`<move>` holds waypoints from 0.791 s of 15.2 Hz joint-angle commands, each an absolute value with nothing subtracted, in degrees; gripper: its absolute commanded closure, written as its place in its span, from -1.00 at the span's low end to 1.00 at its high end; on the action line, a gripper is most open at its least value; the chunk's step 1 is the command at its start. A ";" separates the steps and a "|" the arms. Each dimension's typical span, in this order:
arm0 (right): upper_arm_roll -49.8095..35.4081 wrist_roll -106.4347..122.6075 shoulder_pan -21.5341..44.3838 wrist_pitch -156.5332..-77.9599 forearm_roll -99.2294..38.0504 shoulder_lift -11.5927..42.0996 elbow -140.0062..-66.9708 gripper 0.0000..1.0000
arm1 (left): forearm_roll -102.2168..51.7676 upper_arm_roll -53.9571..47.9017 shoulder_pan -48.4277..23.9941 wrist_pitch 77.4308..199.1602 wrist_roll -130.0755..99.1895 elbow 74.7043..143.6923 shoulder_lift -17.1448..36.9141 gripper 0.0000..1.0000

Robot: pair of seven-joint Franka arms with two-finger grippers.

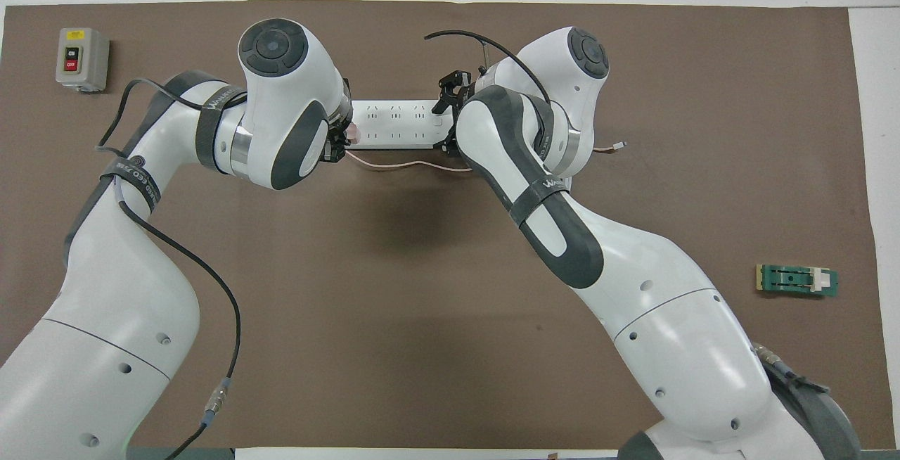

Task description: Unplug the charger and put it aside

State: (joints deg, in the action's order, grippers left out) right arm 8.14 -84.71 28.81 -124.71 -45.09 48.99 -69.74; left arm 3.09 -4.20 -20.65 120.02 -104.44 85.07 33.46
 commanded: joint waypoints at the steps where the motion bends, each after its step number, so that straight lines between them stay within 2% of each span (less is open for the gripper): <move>1: 8.26 -83.76 28.21 -130.08 -46.67 51.42 -67.15 -0.87 | 2.90 -3.96 -21.97 120.15 -102.92 86.13 33.40 1.00; 3: 8.26 -83.85 28.30 -130.95 -46.76 51.42 -67.15 -0.89 | 2.90 -3.96 -21.97 120.15 -102.92 86.04 33.40 1.00; 4: 8.26 -83.76 28.30 -131.22 -46.76 51.50 -67.15 -0.97 | 2.90 -3.96 -21.97 120.15 -102.92 86.04 33.40 1.00; 12: 8.26 -83.76 28.21 -131.31 -48.25 51.86 -67.15 -0.95 | 3.34 -3.96 -22.06 120.15 -102.92 86.13 33.40 1.00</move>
